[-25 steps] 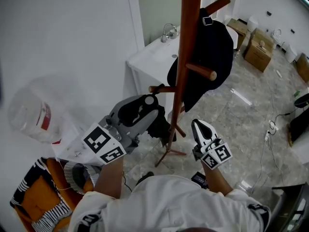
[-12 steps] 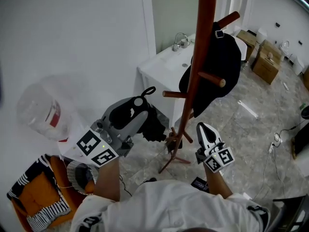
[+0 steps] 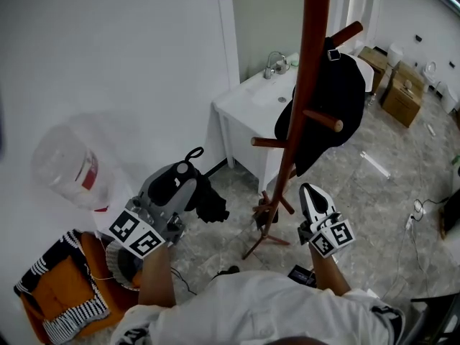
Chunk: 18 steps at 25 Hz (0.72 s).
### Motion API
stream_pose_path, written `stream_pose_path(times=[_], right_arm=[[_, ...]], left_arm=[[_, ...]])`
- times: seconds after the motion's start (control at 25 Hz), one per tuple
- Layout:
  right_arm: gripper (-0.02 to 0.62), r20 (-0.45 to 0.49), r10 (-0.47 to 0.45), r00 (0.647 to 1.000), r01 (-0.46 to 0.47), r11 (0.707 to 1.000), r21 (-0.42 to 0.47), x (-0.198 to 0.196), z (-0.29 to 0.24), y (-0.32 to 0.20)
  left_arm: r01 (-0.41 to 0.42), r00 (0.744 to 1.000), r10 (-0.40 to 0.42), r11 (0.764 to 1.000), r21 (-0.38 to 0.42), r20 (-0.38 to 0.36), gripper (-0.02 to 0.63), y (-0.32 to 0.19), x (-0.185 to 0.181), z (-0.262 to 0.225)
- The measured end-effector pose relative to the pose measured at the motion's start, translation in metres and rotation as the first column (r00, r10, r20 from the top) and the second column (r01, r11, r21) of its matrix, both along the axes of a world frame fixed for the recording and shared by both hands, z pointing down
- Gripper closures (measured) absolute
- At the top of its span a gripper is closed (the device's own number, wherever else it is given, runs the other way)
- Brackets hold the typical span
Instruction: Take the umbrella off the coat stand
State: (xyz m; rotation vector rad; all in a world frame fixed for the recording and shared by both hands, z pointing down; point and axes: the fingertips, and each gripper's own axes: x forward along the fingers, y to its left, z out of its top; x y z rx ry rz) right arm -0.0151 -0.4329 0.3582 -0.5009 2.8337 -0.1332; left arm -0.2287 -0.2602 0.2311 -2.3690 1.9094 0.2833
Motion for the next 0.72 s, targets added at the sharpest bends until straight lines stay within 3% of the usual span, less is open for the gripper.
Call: stream_pose_path(times=[0.32, 0.72], right_arm=[[0.58, -0.04, 0.052, 0.998, -0.053, 0.999, -0.015, 0.015, 0.008, -0.004], [0.58, -0.112, 0.122, 0.986, -0.128, 0.991, -0.048, 0.042, 0.03, 0.007]], left_arm=[[0.014, 0.988, -0.019, 0.999, -0.032, -0.155, 0.417, 0.02, -0.01, 0.064], [0.037, 0.994, -0.041, 0.998, -0.045, -0.098, 0.417, 0.015, 0.01, 0.13]])
